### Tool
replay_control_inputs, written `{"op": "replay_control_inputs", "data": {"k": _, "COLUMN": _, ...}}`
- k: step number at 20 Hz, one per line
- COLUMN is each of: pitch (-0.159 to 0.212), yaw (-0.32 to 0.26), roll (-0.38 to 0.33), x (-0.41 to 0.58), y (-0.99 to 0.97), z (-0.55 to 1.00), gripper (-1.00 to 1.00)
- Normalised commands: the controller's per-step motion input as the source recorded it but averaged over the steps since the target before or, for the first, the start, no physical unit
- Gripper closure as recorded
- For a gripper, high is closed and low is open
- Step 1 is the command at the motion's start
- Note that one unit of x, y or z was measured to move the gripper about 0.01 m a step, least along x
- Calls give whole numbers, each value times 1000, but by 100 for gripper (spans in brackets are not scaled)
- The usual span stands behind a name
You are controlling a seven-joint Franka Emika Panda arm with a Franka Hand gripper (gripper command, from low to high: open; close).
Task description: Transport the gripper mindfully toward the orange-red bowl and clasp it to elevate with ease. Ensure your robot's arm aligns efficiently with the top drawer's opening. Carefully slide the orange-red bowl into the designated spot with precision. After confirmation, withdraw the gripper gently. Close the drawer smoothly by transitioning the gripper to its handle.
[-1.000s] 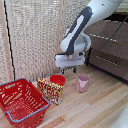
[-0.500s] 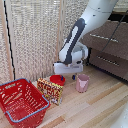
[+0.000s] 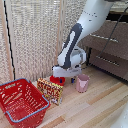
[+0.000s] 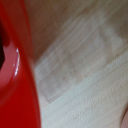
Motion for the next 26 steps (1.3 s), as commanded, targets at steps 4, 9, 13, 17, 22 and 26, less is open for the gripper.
{"op": "replay_control_inputs", "data": {"k": 4, "pitch": 12, "yaw": 47, "roll": -95, "x": 0, "y": 233, "z": -35, "gripper": 100}}
{"op": "replay_control_inputs", "data": {"k": 9, "pitch": 5, "yaw": 27, "roll": -81, "x": 1, "y": 206, "z": 0, "gripper": 100}}
{"op": "replay_control_inputs", "data": {"k": 13, "pitch": 12, "yaw": 0, "roll": -71, "x": 0, "y": 241, "z": 0, "gripper": 100}}
{"op": "replay_control_inputs", "data": {"k": 17, "pitch": 18, "yaw": -9, "roll": -48, "x": 4, "y": 144, "z": 112, "gripper": 100}}
{"op": "replay_control_inputs", "data": {"k": 22, "pitch": 32, "yaw": -74, "roll": -28, "x": 78, "y": 47, "z": 305, "gripper": 100}}
{"op": "replay_control_inputs", "data": {"k": 26, "pitch": 11, "yaw": -95, "roll": -19, "x": 39, "y": 0, "z": 614, "gripper": 100}}
